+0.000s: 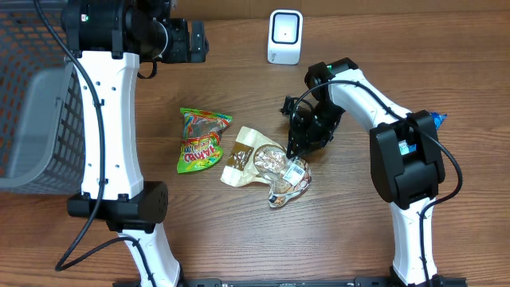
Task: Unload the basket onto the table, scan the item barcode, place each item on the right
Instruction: 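Reach the right gripper to the pile and grasp the clear cookie bag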
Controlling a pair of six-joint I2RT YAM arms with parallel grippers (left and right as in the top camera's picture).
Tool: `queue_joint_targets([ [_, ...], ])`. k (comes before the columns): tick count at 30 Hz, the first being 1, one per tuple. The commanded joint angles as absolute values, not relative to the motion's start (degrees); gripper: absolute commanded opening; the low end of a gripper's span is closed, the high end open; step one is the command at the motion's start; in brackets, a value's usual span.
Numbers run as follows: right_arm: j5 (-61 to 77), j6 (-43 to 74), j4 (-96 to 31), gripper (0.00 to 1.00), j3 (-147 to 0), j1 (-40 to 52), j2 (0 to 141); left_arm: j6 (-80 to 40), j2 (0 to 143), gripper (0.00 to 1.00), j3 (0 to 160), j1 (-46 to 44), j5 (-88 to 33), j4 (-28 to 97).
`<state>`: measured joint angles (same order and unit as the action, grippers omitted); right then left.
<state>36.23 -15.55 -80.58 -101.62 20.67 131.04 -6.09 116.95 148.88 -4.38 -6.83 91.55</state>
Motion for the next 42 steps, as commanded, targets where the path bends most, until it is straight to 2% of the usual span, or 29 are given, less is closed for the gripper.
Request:
queue_joint_targets([
  [1, 37.2, 4.0, -80.5, 0.09, -101.6, 20.6, 131.4, -6.9, 117.4, 1.0, 149.7, -4.1, -7.1, 91.5],
  [4, 37.2, 11.6, -80.8, 0.06, -101.6, 21.6, 131.4, -6.9, 117.4, 1.0, 149.7, -4.1, -7.1, 91.5],
  [7, 35.0, 11.3, -81.6, 0.06, -101.6, 23.2, 131.4, -6.9, 117.4, 1.0, 149.7, -4.1, -7.1, 91.5],
  [9, 34.8, 7.2, -81.3, 0.11, -101.6, 23.4, 131.4, -6.9, 117.4, 1.0, 149.7, -4.1, -7.1, 91.5],
  [10, 39.6, 2.6, -82.2, 0.18, -101.6, 23.4, 131.4, -6.9, 117.4, 1.0, 149.7, -4.1, -7.1, 91.5],
  [14, 42.1, -1.7, -83.2, 0.31, -101.6, 24.4, 131.4, -6.9, 117.4, 1.0, 149.7, -4.1, -7.1, 91.5],
  [16, 40.9, -1.8, -79.0, 0.65, -101.6, 24.4, 131.4, -6.9, 117.4, 1.0, 149.7, -4.1, -7.1, 91.5],
  [18, 39.5, -1.0, -73.3, 0.82, -101.6, 24.4, 131.4, -6.9, 117.4, 1.0, 149.7, -4.1, -7.1, 91.5],
  [20, 36.5, 3.4, -67.4, 0.89, -101.6, 24.4, 131.5, -6.9, 117.4, 1.0, 149.7, -4.1, -7.1, 91.5],
  [22, 36.1, 4.8, -64.8, 0.9, -101.6, 24.5, 131.8, -6.9, 117.4, 1.0, 149.7, -4.1, -7.1, 91.5],
  [24, 36.1, 5.1, -63.9, 0.89, -101.6, 24.7, 132.1, -6.9, 117.4, 1.0, 149.7, -4.1, -7.1, 91.5],
  [28, 39.4, 5.9, -64.3, 0.78, -101.0, 25.5, 132.2, -6.9, 117.4, 1.0, 149.7, -4.1, -7.1, 91.5],
  [31, 43.6, 7.4, -63.4, 0.77, -98.6, 27.3, 132.2, -6.9, 117.4, 1.0, 149.7, -4.1, -7.1, 91.5],
  [34, 43.4, 20.4, -57.7, 0.76, -93.9, 30.5, 132.2, -6.9, 117.4, 1.0, 149.7, -4.1, -7.0, 91.5],
  [35, 43.4, 24.2, -55.8, 0.71, -92.8, 31.3, 132.2, -6.9, 117.4, 1.0, 149.7, -4.1, -7.1, 91.5],
  [37, 42.7, 25.8, -54.4, 0.39, -92.2, 32.0, 132.2, -6.9, 117.4, 1.0, 149.7, -4.1, -7.1, 91.5],
  [38, 42.2, 25.8, -54.3, 0.2, -92.2, 32.2, 132.2, -6.9, 117.4, 1.0, 149.7, -4.1, -7.1, 91.5],
  [40, 42.1, 25.7, -54.3, 0.04, -92.2, 32.2, 132.1, -6.9, 117.4, 1.0, 149.7, -4.1, -7.1, 91.5],
  [42, 42.1, 25.7, -54.3, 0.04, -92.3, 32.0, 132.1, -6.9, 117.4, 1.0, 149.7, -4.1, -7.1, 91.5],
])
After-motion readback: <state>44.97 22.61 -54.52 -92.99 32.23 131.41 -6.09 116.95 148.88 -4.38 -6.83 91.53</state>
